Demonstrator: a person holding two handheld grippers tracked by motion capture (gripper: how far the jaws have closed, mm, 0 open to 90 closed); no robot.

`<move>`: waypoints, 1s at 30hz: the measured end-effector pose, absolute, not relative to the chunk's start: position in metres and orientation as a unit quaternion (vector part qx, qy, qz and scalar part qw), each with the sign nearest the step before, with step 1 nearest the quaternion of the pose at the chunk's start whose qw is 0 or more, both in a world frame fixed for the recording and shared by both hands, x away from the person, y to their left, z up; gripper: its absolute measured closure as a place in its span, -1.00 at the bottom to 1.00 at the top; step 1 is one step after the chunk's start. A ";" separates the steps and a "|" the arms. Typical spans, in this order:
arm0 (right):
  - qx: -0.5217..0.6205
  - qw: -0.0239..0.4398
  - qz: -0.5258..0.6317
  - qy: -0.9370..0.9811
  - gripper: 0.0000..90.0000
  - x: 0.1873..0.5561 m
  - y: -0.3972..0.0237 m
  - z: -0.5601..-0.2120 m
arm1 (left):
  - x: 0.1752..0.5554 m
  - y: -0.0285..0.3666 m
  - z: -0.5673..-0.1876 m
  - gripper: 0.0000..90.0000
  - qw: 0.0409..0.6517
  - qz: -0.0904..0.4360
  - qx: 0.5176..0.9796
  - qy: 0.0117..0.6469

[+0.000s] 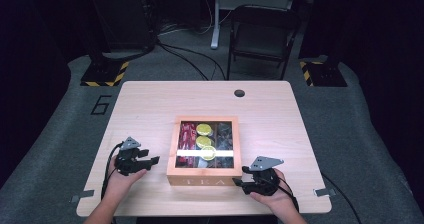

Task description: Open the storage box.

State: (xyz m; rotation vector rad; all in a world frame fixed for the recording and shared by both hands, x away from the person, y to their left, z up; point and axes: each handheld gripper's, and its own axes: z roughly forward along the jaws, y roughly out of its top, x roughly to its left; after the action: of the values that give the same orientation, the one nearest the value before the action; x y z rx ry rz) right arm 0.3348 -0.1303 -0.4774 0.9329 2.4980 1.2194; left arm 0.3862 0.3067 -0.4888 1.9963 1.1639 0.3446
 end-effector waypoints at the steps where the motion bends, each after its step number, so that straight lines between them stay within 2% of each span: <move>1: 0.315 0.104 0.412 0.849 -0.02 0.335 -0.131 -0.477 | 0.386 0.307 -0.489 -0.08 0.393 0.135 0.785 0.460; 15: 0.318 0.114 0.414 0.845 -0.02 0.333 -0.129 -0.473 | 0.382 0.306 -0.484 -0.09 0.402 0.142 0.784 0.451; 19: 0.319 0.116 0.428 0.838 0.09 0.331 -0.129 -0.469 | 0.380 0.304 -0.482 -0.09 0.405 0.142 0.783 0.450; 23: 0.331 0.098 0.448 0.825 0.10 0.333 -0.131 -0.465 | 0.376 0.303 -0.478 -0.09 0.408 0.137 0.786 0.443; 30: 0.329 0.104 0.453 0.822 0.09 0.333 -0.131 -0.460 | 0.365 0.300 -0.468 -0.09 0.424 0.132 0.787 0.427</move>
State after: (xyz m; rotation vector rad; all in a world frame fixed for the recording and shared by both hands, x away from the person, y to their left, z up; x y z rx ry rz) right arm 0.3332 -0.1311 -0.4598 0.9712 2.4231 1.3363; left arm 0.3653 0.2999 -0.4680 1.9699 1.0687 0.3301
